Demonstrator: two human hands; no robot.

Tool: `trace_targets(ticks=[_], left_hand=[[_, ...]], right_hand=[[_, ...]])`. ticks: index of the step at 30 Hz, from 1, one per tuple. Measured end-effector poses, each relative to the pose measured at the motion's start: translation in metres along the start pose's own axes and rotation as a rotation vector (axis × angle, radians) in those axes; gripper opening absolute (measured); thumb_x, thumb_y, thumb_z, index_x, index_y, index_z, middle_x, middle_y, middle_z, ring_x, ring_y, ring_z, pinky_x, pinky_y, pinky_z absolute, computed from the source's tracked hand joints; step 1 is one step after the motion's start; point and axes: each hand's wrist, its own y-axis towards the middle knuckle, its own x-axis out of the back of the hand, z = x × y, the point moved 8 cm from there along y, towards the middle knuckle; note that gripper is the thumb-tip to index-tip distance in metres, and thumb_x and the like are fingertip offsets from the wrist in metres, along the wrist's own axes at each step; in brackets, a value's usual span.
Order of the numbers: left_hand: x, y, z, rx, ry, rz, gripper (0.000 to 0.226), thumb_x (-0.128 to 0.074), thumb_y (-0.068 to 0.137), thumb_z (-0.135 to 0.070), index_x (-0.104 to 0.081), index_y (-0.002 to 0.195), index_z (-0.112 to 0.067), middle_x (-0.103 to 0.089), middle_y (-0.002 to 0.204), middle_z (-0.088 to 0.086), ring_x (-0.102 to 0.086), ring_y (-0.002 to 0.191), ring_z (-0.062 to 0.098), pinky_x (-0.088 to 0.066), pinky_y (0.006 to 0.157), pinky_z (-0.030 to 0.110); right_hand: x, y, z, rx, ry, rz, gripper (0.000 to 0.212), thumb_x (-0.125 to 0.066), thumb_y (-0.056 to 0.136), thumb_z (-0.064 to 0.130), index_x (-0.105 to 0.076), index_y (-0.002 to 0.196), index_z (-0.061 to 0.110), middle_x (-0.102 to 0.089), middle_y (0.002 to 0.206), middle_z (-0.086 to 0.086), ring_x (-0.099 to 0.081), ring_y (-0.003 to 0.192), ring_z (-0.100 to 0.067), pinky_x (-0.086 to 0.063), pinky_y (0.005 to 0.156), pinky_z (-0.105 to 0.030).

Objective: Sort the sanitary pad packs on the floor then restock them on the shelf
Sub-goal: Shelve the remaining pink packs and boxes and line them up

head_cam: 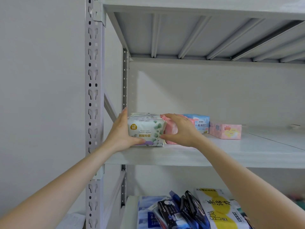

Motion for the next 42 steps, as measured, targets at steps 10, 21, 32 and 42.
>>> trace_targets(ticks=[10, 21, 32, 42], left_hand=[[-0.024, -0.011, -0.066, -0.187, 0.319, 0.195, 0.13, -0.082, 0.062, -0.057, -0.001, 0.155, -0.014, -0.003, 0.163, 0.002, 0.001, 0.15, 0.018, 0.002, 0.121, 0.039], [-0.052, 0.018, -0.122, -0.13, 0.431, 0.343, 0.119, -0.077, 0.069, -0.058, -0.006, 0.155, -0.015, -0.01, 0.163, 0.003, -0.01, 0.149, 0.019, -0.01, 0.121, 0.042], [-0.073, 0.082, -0.1, 0.051, 0.484, 0.535, 0.118, -0.079, 0.064, -0.06, -0.01, 0.154, -0.025, -0.012, 0.162, -0.006, -0.021, 0.146, 0.019, -0.029, 0.112, 0.037], [-0.108, 0.129, -0.076, 0.14, 0.657, 0.744, 0.112, -0.08, 0.068, -0.051, -0.015, 0.154, -0.02, -0.025, 0.159, -0.002, -0.027, 0.144, 0.02, -0.023, 0.119, 0.041]], right_hand=[[0.037, -0.063, -0.038, -0.081, -0.002, 0.019, 0.085, -0.074, 0.078, 0.045, -0.03, 0.148, 0.027, -0.04, 0.151, 0.004, -0.035, 0.138, -0.019, -0.031, 0.108, -0.035], [0.076, -0.056, -0.1, -0.145, 0.072, 0.053, 0.09, -0.075, 0.073, 0.05, -0.029, 0.148, 0.031, -0.048, 0.141, 0.001, -0.043, 0.13, -0.024, -0.036, 0.105, -0.038], [0.036, -0.01, -0.15, -0.24, 0.322, 0.146, 0.101, -0.08, 0.067, 0.052, -0.022, 0.149, 0.038, -0.042, 0.147, 0.004, -0.047, 0.128, -0.022, -0.041, 0.107, -0.044], [-0.016, 0.019, -0.178, -0.31, 0.455, 0.295, 0.117, -0.083, 0.063, 0.055, -0.012, 0.153, 0.033, -0.022, 0.159, 0.007, -0.027, 0.144, -0.018, -0.026, 0.111, -0.035]])
